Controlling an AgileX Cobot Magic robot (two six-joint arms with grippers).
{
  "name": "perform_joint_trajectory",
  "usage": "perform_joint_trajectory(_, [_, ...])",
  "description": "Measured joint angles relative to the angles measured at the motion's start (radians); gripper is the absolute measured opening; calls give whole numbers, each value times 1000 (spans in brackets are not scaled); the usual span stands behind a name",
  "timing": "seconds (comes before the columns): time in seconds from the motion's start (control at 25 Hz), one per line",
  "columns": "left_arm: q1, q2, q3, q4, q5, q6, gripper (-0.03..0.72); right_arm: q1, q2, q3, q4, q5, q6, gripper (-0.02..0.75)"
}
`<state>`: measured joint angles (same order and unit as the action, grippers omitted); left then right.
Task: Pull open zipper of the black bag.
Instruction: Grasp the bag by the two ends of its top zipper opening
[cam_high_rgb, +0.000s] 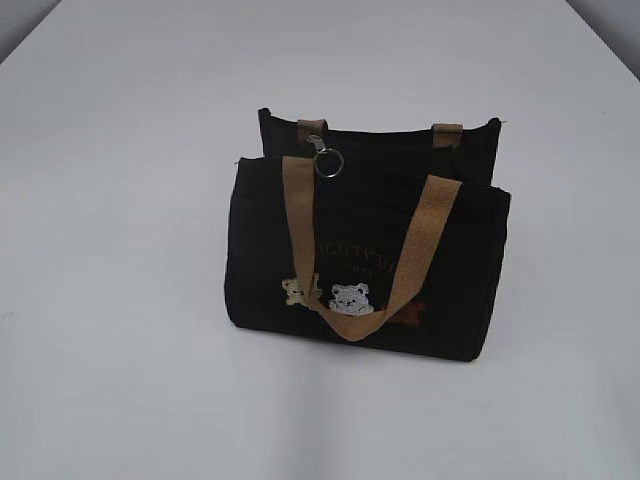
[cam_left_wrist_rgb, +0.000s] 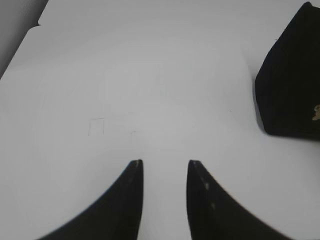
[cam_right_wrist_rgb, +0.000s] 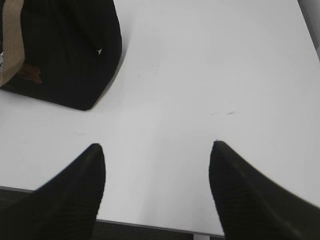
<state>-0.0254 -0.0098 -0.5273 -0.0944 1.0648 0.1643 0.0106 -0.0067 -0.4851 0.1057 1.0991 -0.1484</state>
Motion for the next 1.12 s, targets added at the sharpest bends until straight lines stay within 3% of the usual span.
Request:
perform_joint_trajectory(0.8, [0,12,0,-35,-1,3,225,0,0,0,0,0,0,507])
perform_joint_trajectory(0.96, [-1,201,-15,-213,-20,175,243,0,0,0,0,0,0,507])
perform_joint_trajectory(1.04, [-12,324,-19,-363,-144,325,251,0,0,0,0,0,0,507])
perform_joint_trajectory(1.12, [-23,470,-23,-582,-338,544,255,0,0,0,0,0,0,507])
